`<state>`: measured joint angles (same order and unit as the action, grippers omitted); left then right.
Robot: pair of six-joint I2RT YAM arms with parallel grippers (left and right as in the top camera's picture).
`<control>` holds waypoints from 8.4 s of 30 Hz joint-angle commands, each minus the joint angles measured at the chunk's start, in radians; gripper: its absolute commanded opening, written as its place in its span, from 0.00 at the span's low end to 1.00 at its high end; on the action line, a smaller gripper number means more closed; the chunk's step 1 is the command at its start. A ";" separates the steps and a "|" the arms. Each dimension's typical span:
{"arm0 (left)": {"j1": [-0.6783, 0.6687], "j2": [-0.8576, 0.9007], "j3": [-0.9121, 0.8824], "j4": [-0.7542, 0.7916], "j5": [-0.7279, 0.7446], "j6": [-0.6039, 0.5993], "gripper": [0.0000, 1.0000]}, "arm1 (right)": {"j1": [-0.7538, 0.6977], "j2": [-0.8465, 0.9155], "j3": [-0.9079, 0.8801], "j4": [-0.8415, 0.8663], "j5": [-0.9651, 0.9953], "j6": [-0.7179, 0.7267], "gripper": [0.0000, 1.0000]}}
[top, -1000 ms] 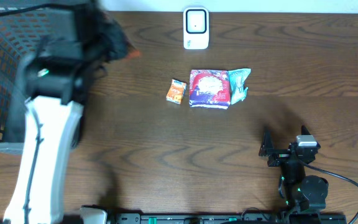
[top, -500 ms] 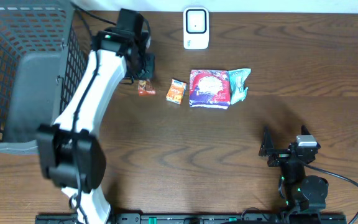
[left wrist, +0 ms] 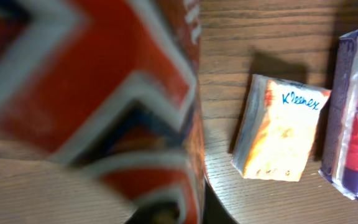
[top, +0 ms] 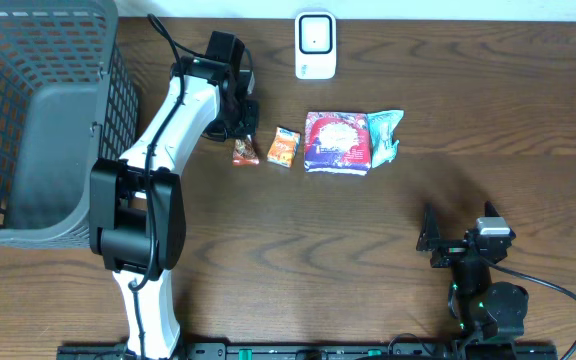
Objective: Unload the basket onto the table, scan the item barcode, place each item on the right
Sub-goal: 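Carry the candy bar to the scanner and set it left of the orange packet, then park the left arm by the basket and reach the right gripper toward the mint-green packet, then grasp the mint-green packet with the right gripper and lift it, then carry the mint-green packet right and drop it at the table's right edge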
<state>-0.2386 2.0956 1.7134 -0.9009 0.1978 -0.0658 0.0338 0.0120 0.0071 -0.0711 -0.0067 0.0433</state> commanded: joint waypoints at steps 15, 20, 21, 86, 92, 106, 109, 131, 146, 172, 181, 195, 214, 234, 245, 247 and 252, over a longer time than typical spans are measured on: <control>-0.005 -0.001 0.015 -0.011 0.027 0.012 0.17 | -0.013 -0.005 -0.002 -0.004 0.005 -0.008 0.99; -0.002 -0.066 0.054 -0.022 0.027 0.012 0.17 | -0.013 -0.005 -0.002 -0.004 0.005 -0.008 0.99; 0.000 -0.090 0.060 -0.022 0.027 0.013 0.17 | -0.013 -0.005 -0.002 -0.004 0.005 -0.008 0.99; 0.251 -0.743 0.064 -0.169 0.026 0.013 0.98 | -0.014 1.185 1.482 -1.202 -0.346 -0.152 0.99; 0.251 -0.743 0.064 -0.169 0.026 0.013 0.98 | -0.030 1.249 1.484 -1.164 -0.306 -0.081 0.99; 0.251 -0.743 0.064 -0.169 0.026 0.013 0.98 | -0.093 1.220 1.485 -0.992 -0.232 -0.081 0.99; 0.251 -0.743 0.064 -0.169 0.026 0.013 0.98 | -0.091 1.282 1.475 -0.943 -0.327 -0.082 0.99; 0.251 -0.743 0.064 -0.169 0.026 0.013 0.98 | -0.072 1.989 1.475 -0.594 -0.594 -0.039 0.70; 0.251 -0.743 0.064 -0.169 0.026 0.013 0.98 | -0.022 2.129 1.475 -0.617 -0.449 -0.041 0.50; 0.251 -0.743 0.064 -0.169 0.026 0.013 0.98 | -0.092 2.073 1.936 -1.357 -0.964 0.598 0.01; 0.251 -0.743 0.064 -0.169 0.026 0.013 0.98 | -0.074 2.073 1.935 -1.521 -1.136 0.426 0.01; 0.251 -0.743 0.064 -0.169 0.026 0.013 0.98 | 0.159 2.073 1.946 -0.881 -0.568 0.549 0.01; 0.251 -0.743 0.064 -0.169 0.026 0.013 0.98 | 0.319 2.242 1.945 -0.180 -0.026 0.645 0.01; 0.251 -0.743 0.064 -0.169 0.026 0.013 0.98 | -0.171 1.992 1.940 -0.593 0.060 0.272 0.01; 0.251 -0.743 0.064 -0.169 0.026 0.013 0.98 | -0.432 2.129 1.939 -0.678 0.072 0.133 0.01; 0.251 -0.743 0.064 -0.169 0.026 0.013 0.98 | -0.463 2.151 1.939 -0.673 0.113 0.131 0.01; 0.251 -0.743 0.064 -0.169 0.026 0.013 0.98 | -0.524 2.161 1.941 -0.671 0.124 0.151 0.40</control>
<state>0.0078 1.3540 1.7748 -1.0695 0.2199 -0.0547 -0.4717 2.1796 1.9442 -0.7441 0.0963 0.1963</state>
